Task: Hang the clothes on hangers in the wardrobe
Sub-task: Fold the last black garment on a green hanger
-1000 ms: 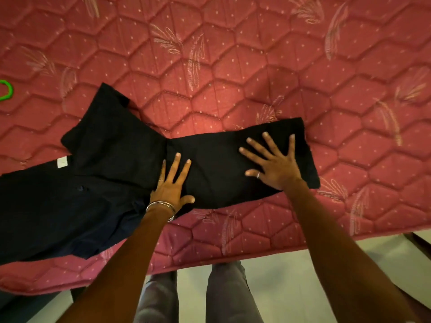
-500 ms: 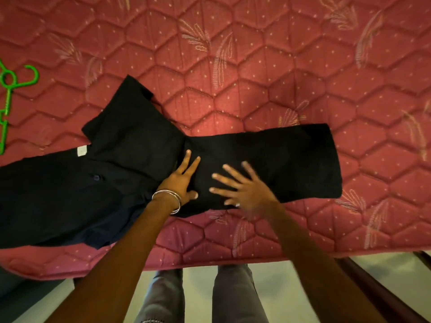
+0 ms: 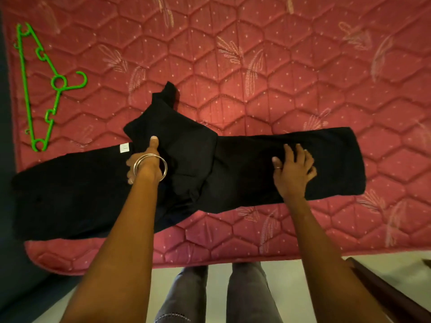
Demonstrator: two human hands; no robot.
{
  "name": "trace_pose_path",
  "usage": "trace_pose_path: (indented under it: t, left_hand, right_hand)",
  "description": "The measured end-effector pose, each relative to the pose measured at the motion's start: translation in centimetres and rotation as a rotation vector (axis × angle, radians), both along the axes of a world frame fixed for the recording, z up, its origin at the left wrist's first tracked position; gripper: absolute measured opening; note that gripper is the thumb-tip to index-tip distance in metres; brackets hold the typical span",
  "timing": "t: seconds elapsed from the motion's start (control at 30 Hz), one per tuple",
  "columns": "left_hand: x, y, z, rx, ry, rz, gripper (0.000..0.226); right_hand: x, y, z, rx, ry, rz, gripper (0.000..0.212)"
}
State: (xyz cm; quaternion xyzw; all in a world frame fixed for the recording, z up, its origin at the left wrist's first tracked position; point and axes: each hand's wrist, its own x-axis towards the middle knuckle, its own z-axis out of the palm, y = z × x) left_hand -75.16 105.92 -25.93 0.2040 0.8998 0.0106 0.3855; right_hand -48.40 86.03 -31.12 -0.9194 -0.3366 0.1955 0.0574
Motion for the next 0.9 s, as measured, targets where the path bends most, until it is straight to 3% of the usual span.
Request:
trace_pose_path:
  t: [0.03,0.07,0.13,0.2,0.3,0.4,0.5,0.57,0.6,0.67,0.73,0.77,0.83,0.9]
  left_hand:
    - [-1.1,0.2,-0.1,-0.018,-0.121,0.034,0.124]
    - [-1.7,0.1,0.1,-0.041,-0.241,0.055,0.111]
    - [-2.0,-0.3,1.4,-0.121,-0.409,0.060,0.066]
    - [-2.1,-0.2,2.7,-0.147,-0.568,0.076,0.038]
    - [-0.8,-0.6,4.4,0.118,-0.831,0.083,0.023]
    - [3.5,-2.4,6.5,0.485,-0.827,-0.182,0.020]
    - [9.1,-5.5,6.3,0.719,-0.591,-0.908,0.061]
    - [13.1,-8.8,5.7,0.714,-0.425,-1.461,0.068]
    - [14.7,-10.7,5.4,0.639,-0.470,-1.688,0.068]
    - [17.3,-14.5,4.0,0.402,-0.746,-1.965,0.068]
    - [18.2,-17.4,2.1,0.220,-0.893,-1.987,0.062]
    - [18.0,-18.4,1.1,0.230,-0.864,-1.931,0.052]
    - [17.4,-19.8,-0.5,0.499,-0.625,-1.776,0.034]
    - [15.7,-19.8,-1.7,0.676,-0.266,-1.642,0.033]
  right_hand:
    - [-1.5,0.4,0.4,0.025,0.029,-0.006,0.047]
    - [-2.8,0.8,0.6,0.047,0.071,-0.012,0.044]
    - [-5.1,1.4,1.2,0.067,0.156,-0.017,0.041]
    - [-7.4,1.7,1.8,0.088,0.242,-0.034,0.039]
    - [-9.5,1.8,2.9,0.166,0.367,-0.132,0.037]
    - [-9.9,0.9,3.9,0.374,0.432,-0.243,0.036]
    - [-8.5,-0.8,5.5,0.700,0.645,-0.567,0.031]
    - [-5.9,-2.4,6.2,0.889,0.817,-0.863,0.035]
    - [-4.5,-3.4,6.2,0.963,0.916,-1.015,0.043]
    - [-1.2,-5.6,5.1,1.057,1.107,-1.228,0.069]
    - [1.6,-7.4,4.1,1.025,1.260,-1.286,0.082]
    - [2.5,-7.9,3.8,0.965,1.273,-1.289,0.084]
    - [4.2,-8.2,3.5,0.807,1.158,-1.297,0.072]
    - [5.7,-8.0,2.4,0.783,1.044,-1.337,0.049]
